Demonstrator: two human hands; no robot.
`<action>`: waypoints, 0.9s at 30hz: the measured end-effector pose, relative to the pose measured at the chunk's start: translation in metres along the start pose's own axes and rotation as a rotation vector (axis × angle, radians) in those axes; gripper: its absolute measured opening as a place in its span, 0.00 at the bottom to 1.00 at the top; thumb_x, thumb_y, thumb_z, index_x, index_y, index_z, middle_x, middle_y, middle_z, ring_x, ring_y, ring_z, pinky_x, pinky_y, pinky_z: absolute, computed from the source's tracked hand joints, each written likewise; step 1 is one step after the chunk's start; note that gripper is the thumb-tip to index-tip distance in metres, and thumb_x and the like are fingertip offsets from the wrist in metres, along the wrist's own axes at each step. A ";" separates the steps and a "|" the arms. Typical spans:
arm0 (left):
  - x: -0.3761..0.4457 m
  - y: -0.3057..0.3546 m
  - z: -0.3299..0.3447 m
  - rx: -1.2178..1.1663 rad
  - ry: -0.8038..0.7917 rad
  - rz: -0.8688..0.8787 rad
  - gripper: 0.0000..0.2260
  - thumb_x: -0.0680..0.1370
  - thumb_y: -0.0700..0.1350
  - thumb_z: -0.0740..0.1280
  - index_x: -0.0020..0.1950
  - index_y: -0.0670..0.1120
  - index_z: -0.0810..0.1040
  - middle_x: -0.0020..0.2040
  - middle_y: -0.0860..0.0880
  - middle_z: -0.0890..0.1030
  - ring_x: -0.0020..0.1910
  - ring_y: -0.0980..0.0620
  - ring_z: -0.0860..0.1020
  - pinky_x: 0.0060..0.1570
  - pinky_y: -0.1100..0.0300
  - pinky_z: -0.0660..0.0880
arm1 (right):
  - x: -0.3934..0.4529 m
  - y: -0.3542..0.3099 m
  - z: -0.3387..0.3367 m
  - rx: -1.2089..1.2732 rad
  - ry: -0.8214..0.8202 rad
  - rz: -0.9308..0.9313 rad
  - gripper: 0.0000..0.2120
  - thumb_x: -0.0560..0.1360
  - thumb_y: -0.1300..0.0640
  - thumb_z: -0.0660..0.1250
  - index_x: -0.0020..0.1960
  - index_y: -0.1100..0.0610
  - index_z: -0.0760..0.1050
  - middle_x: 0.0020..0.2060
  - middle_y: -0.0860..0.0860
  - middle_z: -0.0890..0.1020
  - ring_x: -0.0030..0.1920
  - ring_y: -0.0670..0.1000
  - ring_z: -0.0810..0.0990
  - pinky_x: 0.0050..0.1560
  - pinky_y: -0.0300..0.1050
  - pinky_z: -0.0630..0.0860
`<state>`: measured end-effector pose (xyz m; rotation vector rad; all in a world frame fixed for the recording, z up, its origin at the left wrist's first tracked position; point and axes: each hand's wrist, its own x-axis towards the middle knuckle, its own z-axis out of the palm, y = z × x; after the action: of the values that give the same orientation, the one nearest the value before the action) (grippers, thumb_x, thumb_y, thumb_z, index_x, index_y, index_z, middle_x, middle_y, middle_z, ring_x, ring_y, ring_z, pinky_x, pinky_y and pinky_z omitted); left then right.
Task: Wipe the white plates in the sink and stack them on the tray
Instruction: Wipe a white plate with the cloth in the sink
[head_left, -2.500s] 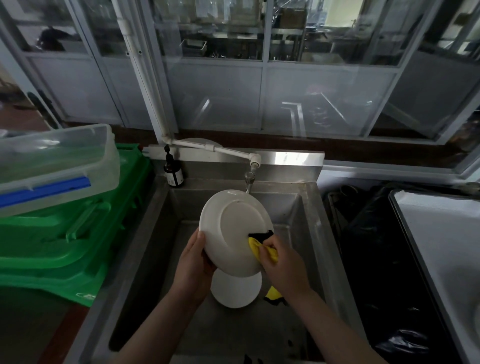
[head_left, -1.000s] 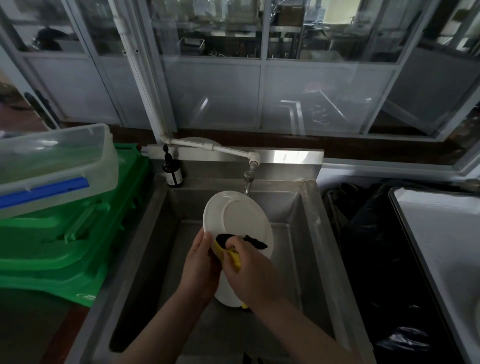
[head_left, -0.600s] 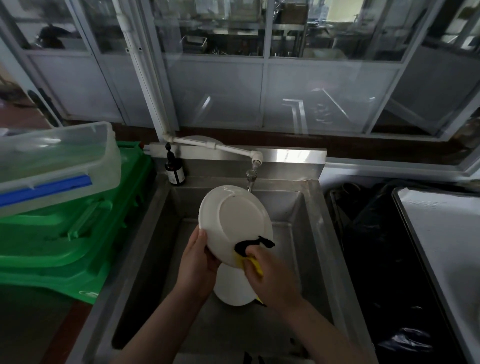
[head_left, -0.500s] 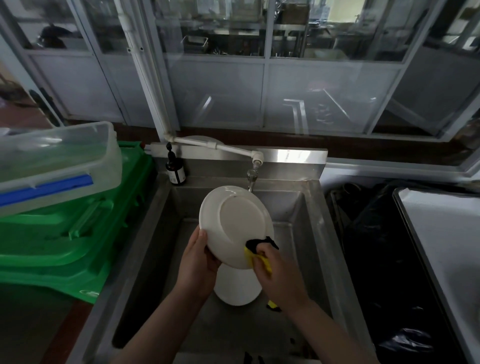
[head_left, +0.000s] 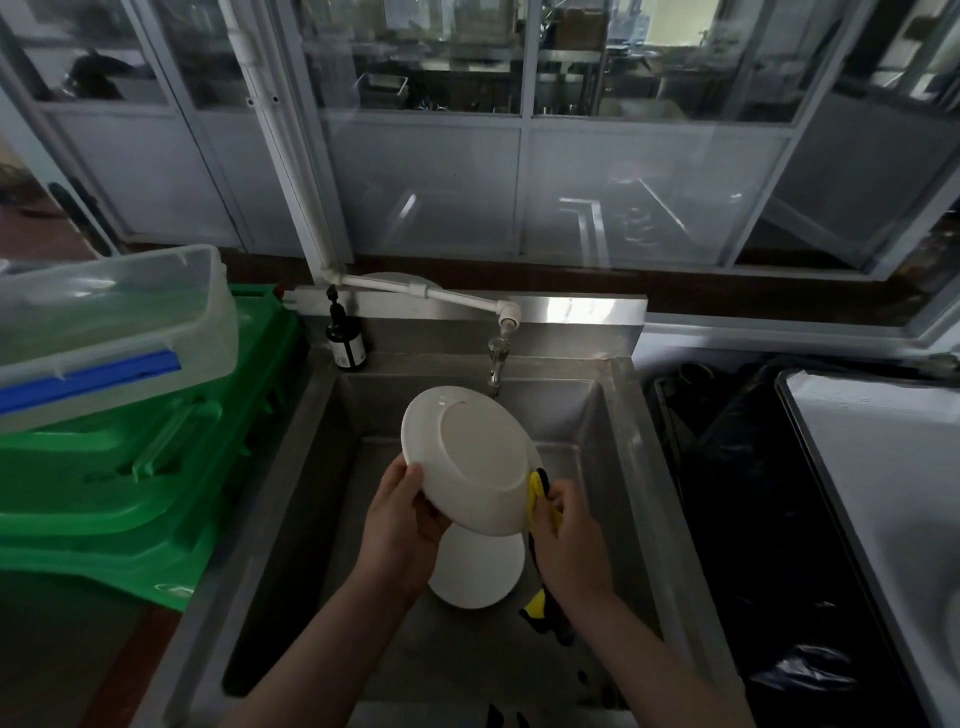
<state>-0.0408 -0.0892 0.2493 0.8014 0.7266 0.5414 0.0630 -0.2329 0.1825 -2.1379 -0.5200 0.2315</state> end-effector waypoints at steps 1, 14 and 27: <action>0.000 -0.001 0.000 -0.008 0.007 -0.003 0.12 0.85 0.43 0.58 0.65 0.48 0.76 0.60 0.43 0.82 0.56 0.45 0.82 0.49 0.50 0.81 | -0.003 -0.001 0.001 0.007 -0.009 0.005 0.06 0.80 0.42 0.56 0.46 0.41 0.65 0.35 0.47 0.76 0.34 0.48 0.77 0.32 0.50 0.75; -0.003 -0.014 0.013 -0.085 0.084 -0.020 0.09 0.85 0.43 0.57 0.59 0.50 0.76 0.59 0.42 0.81 0.58 0.42 0.80 0.58 0.43 0.78 | -0.029 -0.035 0.010 0.056 -0.093 -0.027 0.09 0.81 0.40 0.57 0.48 0.44 0.66 0.36 0.46 0.77 0.35 0.43 0.77 0.30 0.40 0.72; -0.005 -0.039 0.036 -0.010 0.086 -0.073 0.11 0.85 0.42 0.57 0.64 0.47 0.75 0.60 0.38 0.80 0.59 0.38 0.80 0.59 0.42 0.78 | -0.039 -0.027 -0.009 -0.028 -0.115 -0.293 0.07 0.80 0.43 0.61 0.53 0.44 0.69 0.47 0.40 0.77 0.48 0.42 0.78 0.47 0.40 0.78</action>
<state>-0.0105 -0.1318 0.2376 0.7424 0.8287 0.5157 0.0239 -0.2430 0.2091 -2.0524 -0.8982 0.1839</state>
